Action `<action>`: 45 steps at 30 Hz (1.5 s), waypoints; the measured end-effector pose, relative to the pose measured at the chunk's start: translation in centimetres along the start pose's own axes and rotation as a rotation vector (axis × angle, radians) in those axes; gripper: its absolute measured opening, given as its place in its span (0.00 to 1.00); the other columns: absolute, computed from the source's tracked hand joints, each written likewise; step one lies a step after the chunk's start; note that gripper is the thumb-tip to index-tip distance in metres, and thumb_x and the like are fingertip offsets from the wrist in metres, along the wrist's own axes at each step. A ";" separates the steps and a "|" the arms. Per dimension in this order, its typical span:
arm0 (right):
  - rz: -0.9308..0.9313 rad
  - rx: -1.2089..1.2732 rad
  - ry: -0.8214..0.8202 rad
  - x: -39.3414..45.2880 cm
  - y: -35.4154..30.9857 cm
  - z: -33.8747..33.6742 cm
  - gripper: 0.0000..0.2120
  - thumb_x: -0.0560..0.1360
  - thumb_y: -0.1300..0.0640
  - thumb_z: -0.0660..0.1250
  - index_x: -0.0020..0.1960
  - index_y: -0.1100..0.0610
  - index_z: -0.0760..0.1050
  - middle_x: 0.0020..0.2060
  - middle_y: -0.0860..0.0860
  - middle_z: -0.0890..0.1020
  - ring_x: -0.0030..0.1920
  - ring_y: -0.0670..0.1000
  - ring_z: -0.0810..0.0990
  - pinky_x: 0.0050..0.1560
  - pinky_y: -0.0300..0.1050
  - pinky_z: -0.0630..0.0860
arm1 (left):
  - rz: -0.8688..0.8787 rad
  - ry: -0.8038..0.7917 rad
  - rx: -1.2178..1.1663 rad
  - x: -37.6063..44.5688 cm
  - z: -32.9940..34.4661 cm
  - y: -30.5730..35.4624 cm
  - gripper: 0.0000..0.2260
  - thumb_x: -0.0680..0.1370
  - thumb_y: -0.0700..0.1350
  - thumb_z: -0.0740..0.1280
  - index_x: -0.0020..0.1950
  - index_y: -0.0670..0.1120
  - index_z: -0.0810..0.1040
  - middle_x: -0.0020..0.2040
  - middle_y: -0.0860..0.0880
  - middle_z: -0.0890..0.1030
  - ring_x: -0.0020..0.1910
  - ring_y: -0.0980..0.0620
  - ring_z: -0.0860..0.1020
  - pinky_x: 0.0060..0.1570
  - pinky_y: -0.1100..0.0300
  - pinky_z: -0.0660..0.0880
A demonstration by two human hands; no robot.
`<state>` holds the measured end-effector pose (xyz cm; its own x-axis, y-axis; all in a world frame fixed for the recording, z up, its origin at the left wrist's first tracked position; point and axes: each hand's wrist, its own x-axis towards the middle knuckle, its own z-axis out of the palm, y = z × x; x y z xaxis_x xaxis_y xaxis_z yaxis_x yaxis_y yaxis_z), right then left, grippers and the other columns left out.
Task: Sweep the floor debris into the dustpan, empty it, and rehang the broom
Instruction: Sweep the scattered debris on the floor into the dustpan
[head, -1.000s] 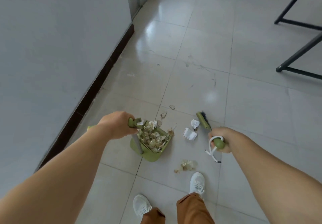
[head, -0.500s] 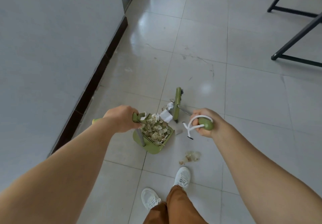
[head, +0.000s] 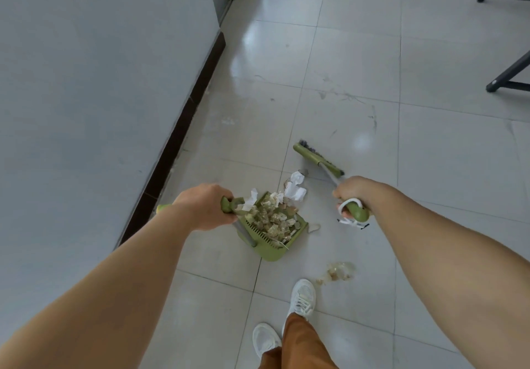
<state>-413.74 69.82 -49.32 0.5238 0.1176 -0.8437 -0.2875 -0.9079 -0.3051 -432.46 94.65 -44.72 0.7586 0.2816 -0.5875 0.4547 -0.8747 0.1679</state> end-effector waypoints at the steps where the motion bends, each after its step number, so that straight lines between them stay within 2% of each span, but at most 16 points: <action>1: -0.001 -0.071 -0.016 0.6 -0.3 0.1 0.12 0.78 0.63 0.59 0.35 0.60 0.68 0.35 0.58 0.75 0.32 0.55 0.74 0.35 0.41 0.72 | -0.002 -0.002 -0.004 0.2 -0.1 -0.2 0.06 0.74 0.57 0.71 0.47 0.58 0.80 0.42 0.55 0.80 0.44 0.51 0.79 0.44 0.56 0.79; 3: -0.017 -0.391 -0.094 0.8 -1.2 1.0 0.14 0.77 0.65 0.58 0.33 0.60 0.71 0.32 0.57 0.75 0.30 0.53 0.73 0.32 0.41 0.72 | -0.004 -0.007 -0.009 0.5 -0.2 -0.5 0.06 0.74 0.57 0.71 0.48 0.58 0.80 0.42 0.56 0.80 0.44 0.52 0.80 0.44 0.56 0.79; 7: -0.191 -1.065 -0.202 -1.7 -1.9 4.9 0.18 0.77 0.62 0.61 0.29 0.57 0.66 0.27 0.53 0.69 0.26 0.48 0.65 0.39 0.40 0.69 | 0.001 -0.009 -0.029 0.7 -0.4 -1.0 0.04 0.74 0.55 0.70 0.46 0.59 0.79 0.42 0.56 0.80 0.44 0.51 0.79 0.43 0.57 0.78; 8: -0.212 -1.122 -0.234 -2.3 -1.7 6.2 0.16 0.77 0.62 0.62 0.30 0.59 0.69 0.28 0.53 0.71 0.27 0.49 0.66 0.39 0.40 0.69 | 0.009 -0.006 -0.031 0.8 -0.4 -1.0 0.04 0.74 0.55 0.70 0.47 0.59 0.79 0.42 0.55 0.80 0.44 0.50 0.79 0.43 0.57 0.78; 10: -0.251 -1.183 -0.294 -4.0 -1.6 8.7 0.10 0.77 0.62 0.62 0.40 0.64 0.78 0.32 0.56 0.75 0.29 0.51 0.68 0.42 0.42 0.70 | 0.024 -0.004 -0.026 0.9 -0.4 -1.1 0.05 0.74 0.55 0.70 0.48 0.57 0.80 0.42 0.55 0.80 0.44 0.49 0.79 0.44 0.56 0.78; 11: -0.255 -1.184 -0.322 -5.1 -1.6 9.9 0.09 0.78 0.63 0.61 0.43 0.64 0.78 0.32 0.55 0.74 0.29 0.51 0.68 0.44 0.42 0.69 | 0.033 -0.006 -0.027 0.8 -0.4 -1.1 0.05 0.74 0.55 0.70 0.48 0.57 0.80 0.42 0.54 0.80 0.45 0.49 0.79 0.45 0.56 0.78; 13: -0.222 -1.116 -0.358 -7.0 -1.4 12.4 0.09 0.79 0.63 0.60 0.42 0.64 0.75 0.29 0.54 0.69 0.28 0.50 0.65 0.43 0.43 0.68 | 0.057 -0.009 -0.029 0.6 -0.3 -1.1 0.06 0.74 0.56 0.70 0.49 0.57 0.80 0.43 0.54 0.81 0.45 0.49 0.80 0.46 0.56 0.78; 15: -0.175 -0.994 -0.369 -9.1 -1.2 14.5 0.11 0.78 0.66 0.59 0.39 0.68 0.75 0.28 0.55 0.67 0.26 0.51 0.63 0.34 0.41 0.66 | 0.077 -0.004 -0.026 0.3 -0.3 -1.4 0.06 0.74 0.56 0.70 0.49 0.57 0.79 0.42 0.54 0.80 0.44 0.49 0.79 0.43 0.57 0.77; 18: -0.082 -0.774 -0.354 -11.8 -0.6 16.7 0.16 0.77 0.67 0.57 0.30 0.62 0.66 0.29 0.55 0.67 0.26 0.51 0.63 0.29 0.40 0.61 | 0.096 0.000 -0.048 -0.1 -0.2 -2.1 0.06 0.74 0.56 0.71 0.46 0.55 0.80 0.39 0.54 0.82 0.43 0.50 0.81 0.40 0.59 0.75; 22: 0.033 -0.441 -0.273 -13.9 0.5 17.7 0.12 0.73 0.64 0.59 0.31 0.60 0.70 0.29 0.55 0.71 0.26 0.52 0.67 0.30 0.40 0.64 | 0.125 -0.012 -0.093 -0.7 0.1 -2.6 0.07 0.73 0.55 0.71 0.42 0.53 0.80 0.36 0.54 0.83 0.40 0.52 0.82 0.34 0.61 0.72; 26: 0.092 -0.278 -0.225 -15.1 1.6 17.1 0.08 0.68 0.62 0.61 0.31 0.59 0.74 0.29 0.56 0.75 0.30 0.55 0.72 0.37 0.43 0.69 | 0.144 -0.001 -0.097 -1.6 0.5 -2.6 0.06 0.74 0.54 0.71 0.42 0.54 0.80 0.37 0.53 0.83 0.41 0.52 0.82 0.34 0.61 0.71; 28: 0.102 -0.198 -0.195 -15.6 2.0 16.4 0.09 0.67 0.62 0.61 0.29 0.59 0.74 0.28 0.56 0.77 0.27 0.54 0.73 0.36 0.42 0.70 | 0.142 -0.004 -0.100 -2.0 0.6 -2.6 0.06 0.74 0.54 0.71 0.42 0.53 0.80 0.36 0.54 0.83 0.40 0.53 0.81 0.32 0.62 0.70; 33: 0.091 -0.026 -0.096 -17.4 3.8 14.2 0.15 0.70 0.63 0.62 0.25 0.60 0.72 0.22 0.55 0.75 0.19 0.51 0.72 0.28 0.36 0.70 | 0.131 0.019 -0.091 -3.0 1.1 -3.0 0.06 0.74 0.53 0.71 0.40 0.53 0.79 0.34 0.55 0.83 0.40 0.52 0.81 0.35 0.61 0.72; 39: 0.081 0.068 -0.010 -18.6 6.0 12.7 0.15 0.68 0.63 0.62 0.23 0.60 0.71 0.21 0.57 0.75 0.23 0.53 0.72 0.35 0.42 0.71 | 0.140 0.033 -0.072 -4.3 1.4 -3.8 0.06 0.73 0.53 0.72 0.41 0.53 0.79 0.34 0.54 0.83 0.40 0.52 0.82 0.42 0.58 0.76; 42: 0.108 0.125 0.036 -18.7 7.2 12.3 0.15 0.67 0.63 0.62 0.22 0.60 0.71 0.24 0.59 0.75 0.25 0.55 0.71 0.38 0.46 0.71 | 0.161 0.020 -0.053 -4.9 1.0 -4.0 0.06 0.74 0.53 0.73 0.44 0.52 0.81 0.34 0.54 0.84 0.39 0.53 0.82 0.43 0.57 0.77; 45: 0.147 0.223 0.052 -18.7 8.6 12.2 0.18 0.71 0.64 0.61 0.23 0.61 0.71 0.27 0.58 0.74 0.26 0.54 0.70 0.35 0.46 0.71 | 0.186 0.012 -0.020 -5.5 0.9 -4.3 0.06 0.74 0.53 0.72 0.45 0.52 0.81 0.34 0.54 0.83 0.38 0.55 0.81 0.42 0.57 0.76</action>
<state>-435.82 64.74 -41.52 0.5024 -0.0351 -0.8639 -0.5302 -0.8018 -0.2758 -439.00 96.52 -42.95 0.8359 0.1200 -0.5357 0.3147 -0.9043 0.2885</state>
